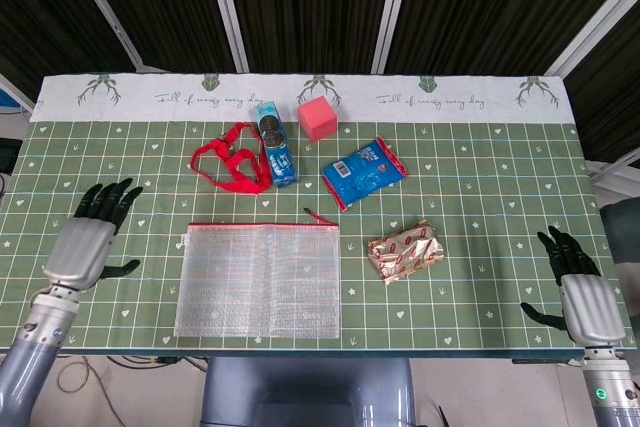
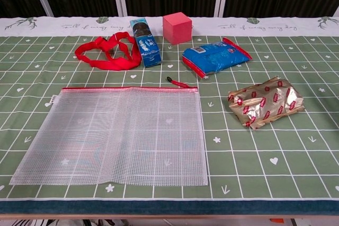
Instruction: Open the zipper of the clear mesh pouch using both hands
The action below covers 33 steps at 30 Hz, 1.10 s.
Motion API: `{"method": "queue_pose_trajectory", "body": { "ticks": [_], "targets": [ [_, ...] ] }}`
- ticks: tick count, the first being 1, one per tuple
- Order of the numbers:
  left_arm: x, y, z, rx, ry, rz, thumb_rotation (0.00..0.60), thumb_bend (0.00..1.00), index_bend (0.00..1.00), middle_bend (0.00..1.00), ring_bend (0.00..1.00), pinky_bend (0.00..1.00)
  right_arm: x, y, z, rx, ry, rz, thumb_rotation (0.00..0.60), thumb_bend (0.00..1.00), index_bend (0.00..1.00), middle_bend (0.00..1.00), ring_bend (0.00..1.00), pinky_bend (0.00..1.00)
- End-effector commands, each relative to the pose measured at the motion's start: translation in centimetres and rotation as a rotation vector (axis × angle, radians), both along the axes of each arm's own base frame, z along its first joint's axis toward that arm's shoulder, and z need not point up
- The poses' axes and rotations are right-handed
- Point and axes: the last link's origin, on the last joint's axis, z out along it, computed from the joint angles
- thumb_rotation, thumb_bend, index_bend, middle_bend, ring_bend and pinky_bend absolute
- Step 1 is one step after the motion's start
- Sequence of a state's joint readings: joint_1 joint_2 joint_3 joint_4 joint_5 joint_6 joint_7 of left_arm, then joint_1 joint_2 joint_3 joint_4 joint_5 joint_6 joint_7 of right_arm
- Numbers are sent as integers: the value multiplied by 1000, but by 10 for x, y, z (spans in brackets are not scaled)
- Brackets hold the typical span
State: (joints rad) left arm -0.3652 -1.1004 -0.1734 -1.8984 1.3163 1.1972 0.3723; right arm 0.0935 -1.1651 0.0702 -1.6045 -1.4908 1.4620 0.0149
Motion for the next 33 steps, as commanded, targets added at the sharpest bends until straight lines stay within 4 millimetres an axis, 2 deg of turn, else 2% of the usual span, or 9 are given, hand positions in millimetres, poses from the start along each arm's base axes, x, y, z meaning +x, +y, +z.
{"method": "queue_pose_trajectory", "body": {
  "ticks": [1,9,15,20,33],
  "targets": [
    [45,35,-23,-47,0,-53,600,88,127,6,0,0,-1,-1,0,-2,-3,-8,600,137,0,0,0,200],
    [94,77,-81,-129,54,-65,600,111,214,81,0,0,-4,-3,1,-4,-23,-44,600,137,0,0,0,200],
    [123,91,-127,-194,111,-74,600,131,302,131,0,19,-5,-4,0,0,-41,-63,600,137,0,0,0,199],
    [141,100,-157,-213,150,-74,600,154,340,155,0,20,-5,-4,0,5,-57,-75,600,137,0,0,0,200],
    [176,125,-213,-207,229,-63,600,197,457,183,0,20,-6,-4,1,9,-84,-96,600,139,0,0,0,199]
  ]
}}
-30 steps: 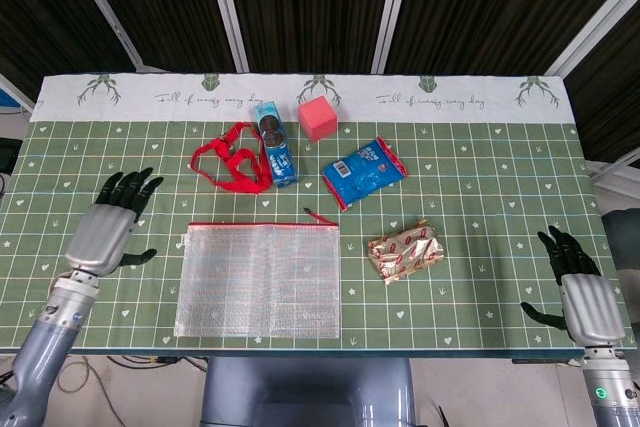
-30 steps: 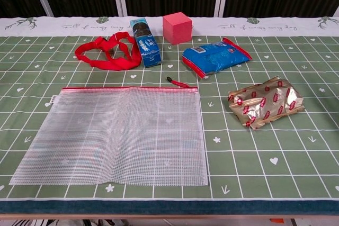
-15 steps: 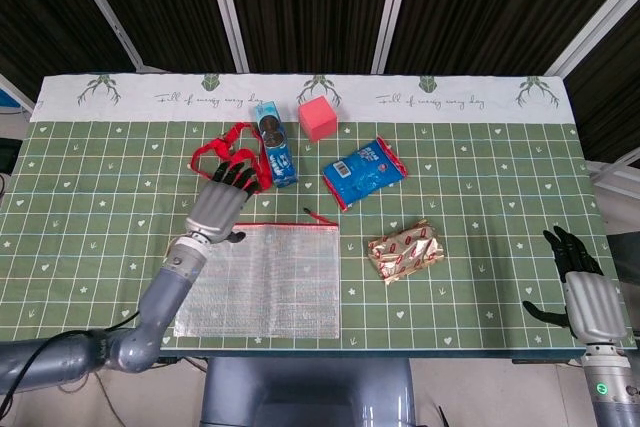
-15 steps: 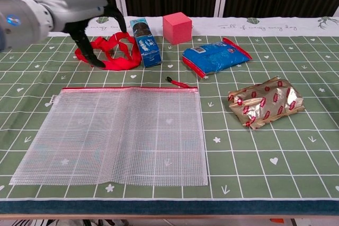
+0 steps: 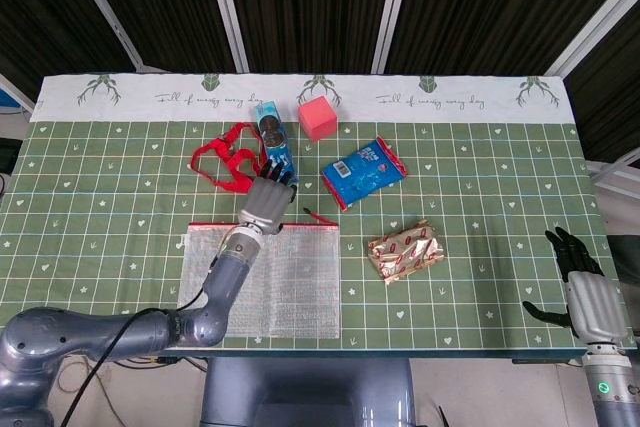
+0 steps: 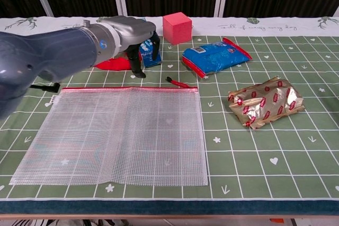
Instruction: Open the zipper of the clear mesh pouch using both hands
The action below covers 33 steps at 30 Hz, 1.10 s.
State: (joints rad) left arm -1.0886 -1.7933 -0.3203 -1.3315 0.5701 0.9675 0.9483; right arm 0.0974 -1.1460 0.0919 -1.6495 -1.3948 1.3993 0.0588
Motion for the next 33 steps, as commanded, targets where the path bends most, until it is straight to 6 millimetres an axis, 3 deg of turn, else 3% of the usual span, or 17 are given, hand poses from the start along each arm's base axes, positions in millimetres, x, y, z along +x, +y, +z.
{"method": "queue_pose_trajectory", "body": {
  "ticks": [1,14,33],
  "targets": [
    [12,3,-17,-11,21,-5,600,202,462,184,0,20,0,0,0,0,-1,-1,600,140,0,0,0,200],
    [30,12,-56,-12,69,-20,600,214,489,187,0,20,-2,0,0,5,-20,-20,600,153,0,0,0,199],
    [39,25,-75,15,100,-17,600,269,507,183,0,20,-3,-1,2,4,-43,-35,600,158,0,0,0,200]
  ]
}}
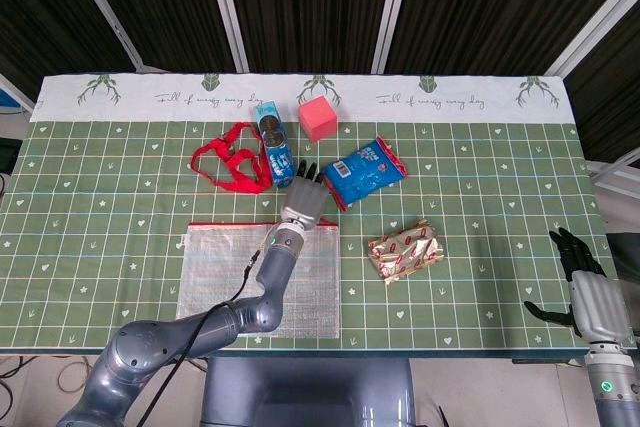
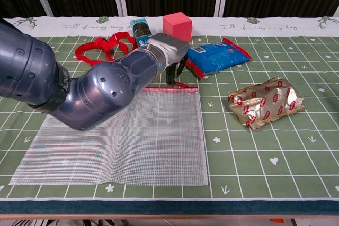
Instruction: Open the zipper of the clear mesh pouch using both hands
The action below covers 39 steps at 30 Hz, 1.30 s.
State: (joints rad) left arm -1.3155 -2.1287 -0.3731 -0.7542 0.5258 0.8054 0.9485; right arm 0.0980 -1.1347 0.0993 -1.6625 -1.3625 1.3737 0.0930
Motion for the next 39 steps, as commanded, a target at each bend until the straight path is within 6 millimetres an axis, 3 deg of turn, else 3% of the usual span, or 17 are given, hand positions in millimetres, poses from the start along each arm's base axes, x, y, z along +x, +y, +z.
{"method": "queue_pose_trajectory", "body": {
  "ticks": [1,20,39],
  "targets": [
    [-1,0,-2,0,5,4,600,269,508,183,0,20,0,0,0,-1,-1,-1,600,158,0,0,0,200],
    [-13,4,-1,14,37,20,600,272,527,181,0,20,0,0,0,-1,-9,-2,600,169,0,0,0,199],
    [-13,1,-3,-3,23,8,600,430,577,187,0,20,1,1,0,5,-18,-2,600,171,0,0,0,199]
  ]
}}
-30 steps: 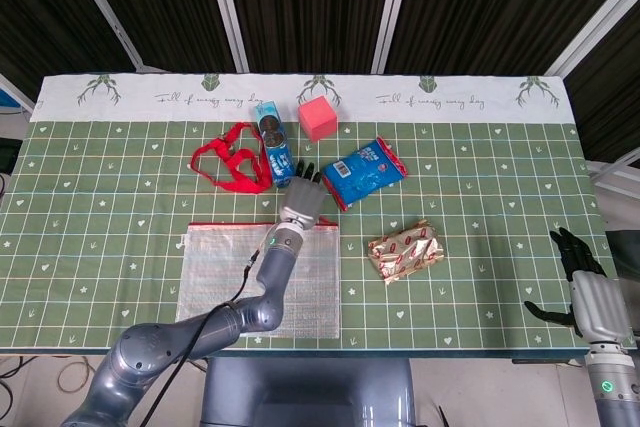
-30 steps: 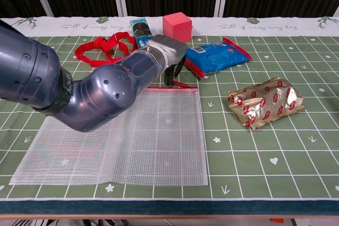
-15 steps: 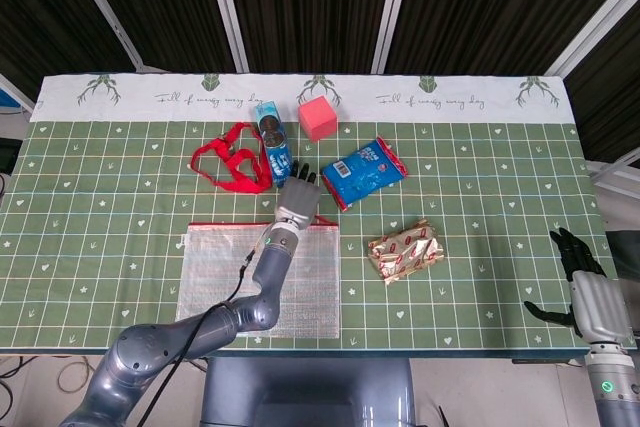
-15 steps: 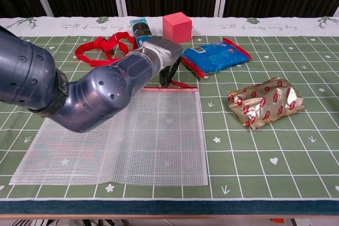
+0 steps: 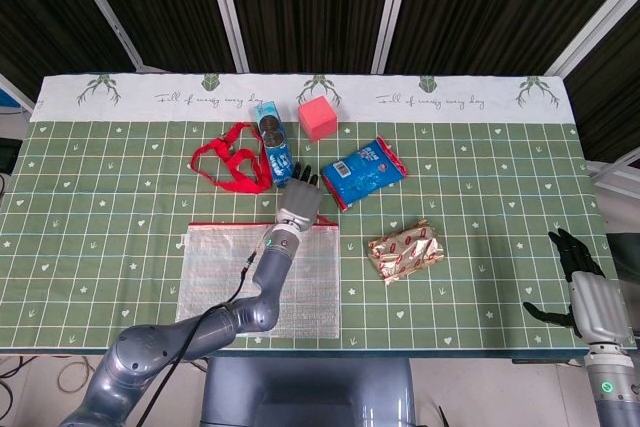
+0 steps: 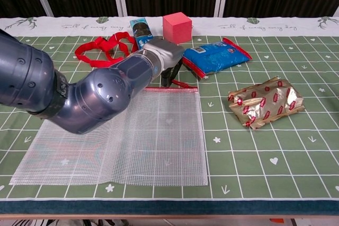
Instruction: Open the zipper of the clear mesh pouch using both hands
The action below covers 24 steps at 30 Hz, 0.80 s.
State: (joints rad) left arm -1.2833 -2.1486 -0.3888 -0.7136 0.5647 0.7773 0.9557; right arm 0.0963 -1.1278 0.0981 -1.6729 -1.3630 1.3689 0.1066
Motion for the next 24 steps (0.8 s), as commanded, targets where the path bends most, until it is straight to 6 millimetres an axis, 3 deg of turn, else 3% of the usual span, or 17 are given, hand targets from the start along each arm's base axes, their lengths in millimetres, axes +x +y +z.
{"method": "queue_pose_trajectory", "body": {
  "ticks": [1,11,24],
  "targets": [
    [0,0,1,0,0,-5,600,434,579,188,0,20,0,0,0,2,-1,0,600,171,0,0,0,200],
    [15,2,20,26,-56,-44,600,441,596,194,0,20,2,1,-1,8,-7,0,600,171,0,0,0,199],
    [59,-4,77,56,-187,-146,600,441,616,196,0,20,15,-3,1,16,-71,-25,600,203,0,0,0,199]
  ]
}}
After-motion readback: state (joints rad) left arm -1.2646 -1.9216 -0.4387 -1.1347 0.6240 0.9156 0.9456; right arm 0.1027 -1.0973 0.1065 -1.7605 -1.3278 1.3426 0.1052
